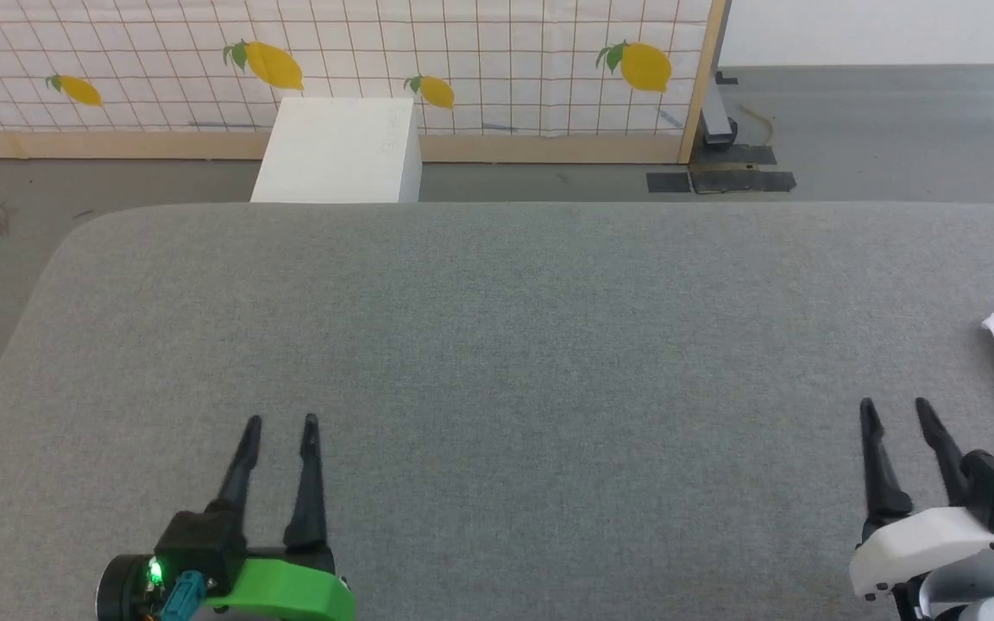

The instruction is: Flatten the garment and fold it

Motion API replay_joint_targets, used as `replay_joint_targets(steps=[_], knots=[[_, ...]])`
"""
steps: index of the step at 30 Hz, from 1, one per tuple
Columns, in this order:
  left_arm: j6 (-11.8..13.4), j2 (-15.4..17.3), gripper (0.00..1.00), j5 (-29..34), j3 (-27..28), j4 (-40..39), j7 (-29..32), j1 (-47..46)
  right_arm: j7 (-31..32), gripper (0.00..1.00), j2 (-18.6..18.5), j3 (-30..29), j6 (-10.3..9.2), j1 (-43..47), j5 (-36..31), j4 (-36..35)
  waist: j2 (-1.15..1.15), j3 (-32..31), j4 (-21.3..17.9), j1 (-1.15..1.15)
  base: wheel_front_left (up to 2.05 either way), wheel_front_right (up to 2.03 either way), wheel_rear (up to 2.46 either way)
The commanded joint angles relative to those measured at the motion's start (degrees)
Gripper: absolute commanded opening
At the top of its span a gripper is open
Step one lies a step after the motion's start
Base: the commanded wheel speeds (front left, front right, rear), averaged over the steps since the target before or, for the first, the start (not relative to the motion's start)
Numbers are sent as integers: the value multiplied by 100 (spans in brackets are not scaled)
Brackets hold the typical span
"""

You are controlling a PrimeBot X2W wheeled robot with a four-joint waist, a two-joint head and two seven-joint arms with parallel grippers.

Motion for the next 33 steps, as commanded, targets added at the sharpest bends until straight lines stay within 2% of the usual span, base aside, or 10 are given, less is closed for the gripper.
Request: replay_joint_targets(steps=[1,33], knots=[[-1,-2,0,1,-2,0,2,-1,2,0,0,2,0,0,0,-1,0,0,0,0,0,0,0],[-107,-119,0,272,207,33,343,-109,178,0,3,249,-2,-1,-24,-197,0,-10,4,0,0,0,0]])
